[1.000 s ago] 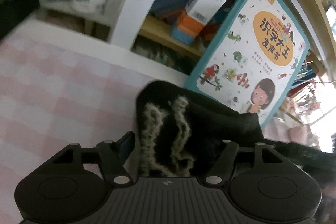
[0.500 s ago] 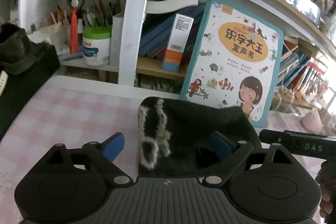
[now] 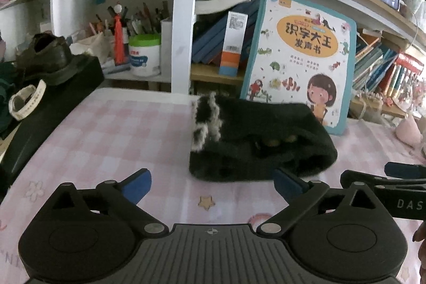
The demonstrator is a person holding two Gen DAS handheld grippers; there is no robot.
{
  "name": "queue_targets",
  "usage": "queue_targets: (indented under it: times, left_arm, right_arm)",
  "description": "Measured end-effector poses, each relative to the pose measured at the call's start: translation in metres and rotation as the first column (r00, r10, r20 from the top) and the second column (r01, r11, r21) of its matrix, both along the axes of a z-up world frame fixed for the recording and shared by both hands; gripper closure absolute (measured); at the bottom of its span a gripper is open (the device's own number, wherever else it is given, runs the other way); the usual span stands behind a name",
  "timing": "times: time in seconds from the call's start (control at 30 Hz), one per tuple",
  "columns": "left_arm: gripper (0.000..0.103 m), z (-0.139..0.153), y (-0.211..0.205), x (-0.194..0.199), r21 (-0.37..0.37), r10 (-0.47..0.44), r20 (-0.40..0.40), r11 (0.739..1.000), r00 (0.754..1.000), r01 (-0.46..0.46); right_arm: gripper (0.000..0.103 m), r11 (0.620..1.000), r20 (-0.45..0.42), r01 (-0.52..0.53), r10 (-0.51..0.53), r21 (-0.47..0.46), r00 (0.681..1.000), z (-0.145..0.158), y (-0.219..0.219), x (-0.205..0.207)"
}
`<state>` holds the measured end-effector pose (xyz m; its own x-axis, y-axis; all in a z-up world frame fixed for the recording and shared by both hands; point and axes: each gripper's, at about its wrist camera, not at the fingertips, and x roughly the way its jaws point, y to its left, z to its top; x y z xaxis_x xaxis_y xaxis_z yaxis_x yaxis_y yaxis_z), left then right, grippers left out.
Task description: Fold clothes
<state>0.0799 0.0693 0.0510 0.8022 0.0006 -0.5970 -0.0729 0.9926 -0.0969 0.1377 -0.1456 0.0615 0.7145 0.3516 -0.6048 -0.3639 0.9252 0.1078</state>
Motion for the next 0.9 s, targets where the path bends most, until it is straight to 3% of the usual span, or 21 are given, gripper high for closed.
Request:
queue_targets:
  times: [0.33,0.9]
  left_arm:
    - [0.002,-0.005,-0.007,-0.022,-0.03,-0.016,-0.033,0.999,0.999,0.015]
    - [0.002,-0.005,-0.011,-0.027,-0.016,-0.028,-0.04,0.999,0.999,0.027]
  right_arm:
    - [0.005,1.0,-0.04,0.01,-0.01,-0.008,0.999,-0.007,-0.002,-0.024]
    - [0.003,0.999,-0.057,0.041,-0.042,-0.008,0.997,-0.005,-0.004,-0.032]
